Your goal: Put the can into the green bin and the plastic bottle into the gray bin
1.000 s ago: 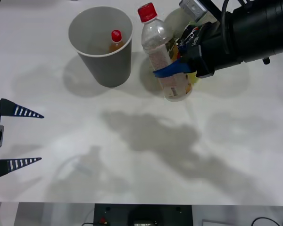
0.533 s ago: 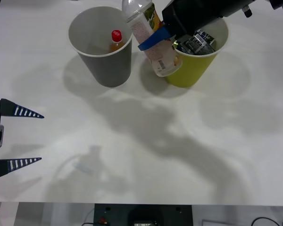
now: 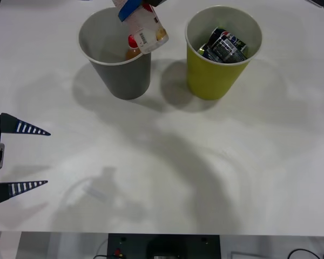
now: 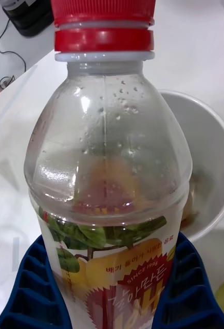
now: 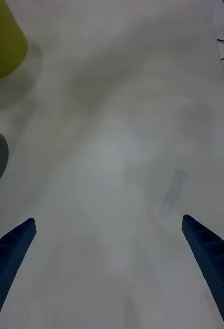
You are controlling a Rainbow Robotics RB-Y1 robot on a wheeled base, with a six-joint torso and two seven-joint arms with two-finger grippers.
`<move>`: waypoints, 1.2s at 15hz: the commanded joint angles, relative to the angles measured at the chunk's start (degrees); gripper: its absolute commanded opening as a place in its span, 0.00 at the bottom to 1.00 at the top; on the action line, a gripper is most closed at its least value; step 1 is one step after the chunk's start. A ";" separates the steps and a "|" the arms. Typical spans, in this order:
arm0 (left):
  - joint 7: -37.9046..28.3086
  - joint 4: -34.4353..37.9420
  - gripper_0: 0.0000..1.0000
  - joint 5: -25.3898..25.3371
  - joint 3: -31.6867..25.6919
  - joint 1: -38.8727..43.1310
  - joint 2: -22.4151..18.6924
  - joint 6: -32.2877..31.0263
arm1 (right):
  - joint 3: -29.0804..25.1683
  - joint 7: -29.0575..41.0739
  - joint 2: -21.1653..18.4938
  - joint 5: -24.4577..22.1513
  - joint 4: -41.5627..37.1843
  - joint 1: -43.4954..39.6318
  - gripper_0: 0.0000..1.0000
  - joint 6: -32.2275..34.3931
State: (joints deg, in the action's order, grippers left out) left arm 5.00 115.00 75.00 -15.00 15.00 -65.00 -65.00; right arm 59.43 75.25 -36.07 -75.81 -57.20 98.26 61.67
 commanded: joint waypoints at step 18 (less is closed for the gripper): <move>0.00 0.00 0.98 0.00 0.00 0.00 0.00 0.00 | 2.18 -2.22 8.73 -1.71 9.56 2.29 1.00 -7.79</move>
State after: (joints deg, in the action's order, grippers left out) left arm 5.00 115.00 75.00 -15.00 15.00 -65.00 -65.00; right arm 61.61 74.19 -26.47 -78.91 -47.43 100.57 53.11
